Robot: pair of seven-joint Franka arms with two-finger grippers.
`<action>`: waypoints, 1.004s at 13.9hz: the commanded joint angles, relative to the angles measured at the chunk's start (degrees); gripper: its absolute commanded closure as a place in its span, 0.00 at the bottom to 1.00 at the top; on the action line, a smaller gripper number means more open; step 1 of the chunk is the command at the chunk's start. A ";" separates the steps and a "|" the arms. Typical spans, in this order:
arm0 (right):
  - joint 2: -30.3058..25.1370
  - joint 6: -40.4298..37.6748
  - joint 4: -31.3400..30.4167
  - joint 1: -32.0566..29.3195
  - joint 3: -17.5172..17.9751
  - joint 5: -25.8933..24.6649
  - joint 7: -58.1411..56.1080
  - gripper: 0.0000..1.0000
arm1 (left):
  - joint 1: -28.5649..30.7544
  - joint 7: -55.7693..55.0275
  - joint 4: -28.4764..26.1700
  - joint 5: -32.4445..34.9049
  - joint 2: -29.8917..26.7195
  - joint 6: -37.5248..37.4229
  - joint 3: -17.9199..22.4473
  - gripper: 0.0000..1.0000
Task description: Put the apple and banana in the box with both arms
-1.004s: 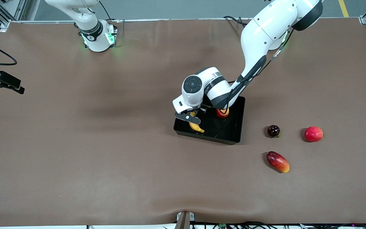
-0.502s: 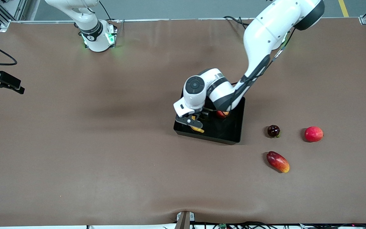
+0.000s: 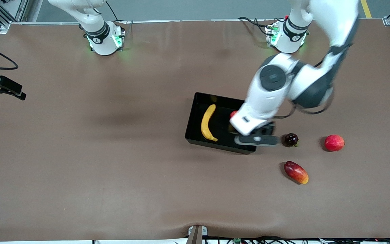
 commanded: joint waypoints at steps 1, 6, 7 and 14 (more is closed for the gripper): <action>0.38 -0.81 0.97 -0.36 0.31 -0.89 -0.16 0.00 | 4.48 3.87 -1.93 -1.53 -6.29 -6.07 -0.31 0.00; 0.38 -0.81 0.97 -0.36 0.40 -0.80 -0.16 0.00 | 8.54 9.41 -1.66 -3.90 -14.91 -14.17 0.13 0.00; 0.38 -0.81 0.97 -0.28 0.40 -0.89 -0.16 0.00 | 10.28 12.11 -1.75 -3.99 -15.97 -15.93 -0.22 0.00; 0.38 -0.81 0.97 -0.28 0.40 -0.80 -0.16 0.00 | 14.53 18.73 -7.62 -15.75 -27.21 -18.67 4.84 0.00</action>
